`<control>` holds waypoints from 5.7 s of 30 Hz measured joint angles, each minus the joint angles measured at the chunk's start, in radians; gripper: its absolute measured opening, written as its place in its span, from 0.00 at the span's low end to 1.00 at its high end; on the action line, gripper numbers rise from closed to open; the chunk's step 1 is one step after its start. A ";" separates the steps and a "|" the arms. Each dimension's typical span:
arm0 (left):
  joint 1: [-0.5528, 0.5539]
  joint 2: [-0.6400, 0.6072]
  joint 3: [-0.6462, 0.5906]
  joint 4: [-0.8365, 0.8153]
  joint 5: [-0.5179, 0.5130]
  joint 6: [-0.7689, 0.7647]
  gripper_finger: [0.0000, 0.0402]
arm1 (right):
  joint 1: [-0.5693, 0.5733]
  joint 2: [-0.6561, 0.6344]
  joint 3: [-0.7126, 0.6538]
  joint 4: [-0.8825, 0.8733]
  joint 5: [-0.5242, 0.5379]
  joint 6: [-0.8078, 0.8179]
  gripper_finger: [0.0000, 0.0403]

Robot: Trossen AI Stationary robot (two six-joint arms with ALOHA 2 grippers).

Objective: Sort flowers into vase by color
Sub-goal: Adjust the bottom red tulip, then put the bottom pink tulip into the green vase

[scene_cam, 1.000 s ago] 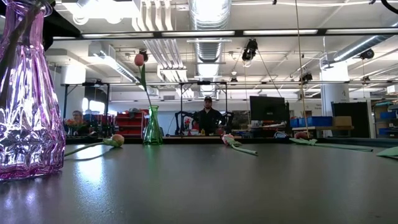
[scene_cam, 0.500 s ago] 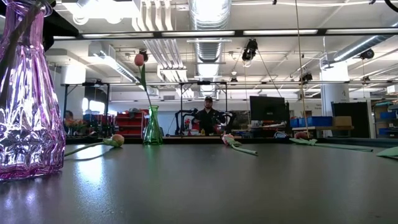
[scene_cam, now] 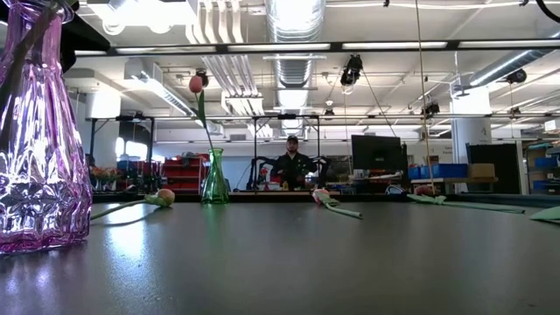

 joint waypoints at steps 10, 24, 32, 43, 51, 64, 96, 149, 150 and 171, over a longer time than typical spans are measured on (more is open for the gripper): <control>0.000 0.019 0.000 0.005 -0.158 -0.138 0.00 | -0.361 -0.271 -0.594 0.439 -0.329 -0.293 0.02; 0.000 0.023 -0.011 0.002 -0.265 -0.184 0.00 | -0.553 -0.177 -0.986 0.850 -0.531 -0.187 0.22; 0.000 0.023 -0.018 -0.008 -0.221 -0.143 0.00 | -0.554 0.016 -0.887 0.888 -0.485 0.038 0.52; 0.000 0.019 -0.019 -0.008 -0.227 -0.154 0.00 | -0.589 0.191 -0.703 0.712 -0.433 0.038 0.53; 0.000 0.038 -0.022 -0.011 -0.230 -0.209 0.00 | -0.528 -0.070 -0.749 0.429 -0.447 0.013 0.46; 0.000 -0.010 -0.024 -0.014 -0.136 -0.233 0.00 | 0.159 -0.494 -1.135 0.511 -0.460 1.184 0.25; 0.000 -0.043 -0.024 -0.032 -0.088 -0.213 0.00 | 0.356 -0.223 -1.301 0.749 -0.573 1.427 0.03; 0.000 -0.043 -0.024 -0.033 -0.097 -0.223 0.00 | 0.327 -0.294 -1.418 0.683 -0.636 1.537 0.07; 0.000 -0.043 -0.024 -0.033 -0.096 -0.223 0.00 | 0.328 -0.294 -1.412 0.681 -0.632 1.536 0.06; 0.000 -0.043 -0.024 -0.033 -0.097 -0.210 0.00 | 0.278 -0.308 -0.694 -0.077 0.045 1.218 0.03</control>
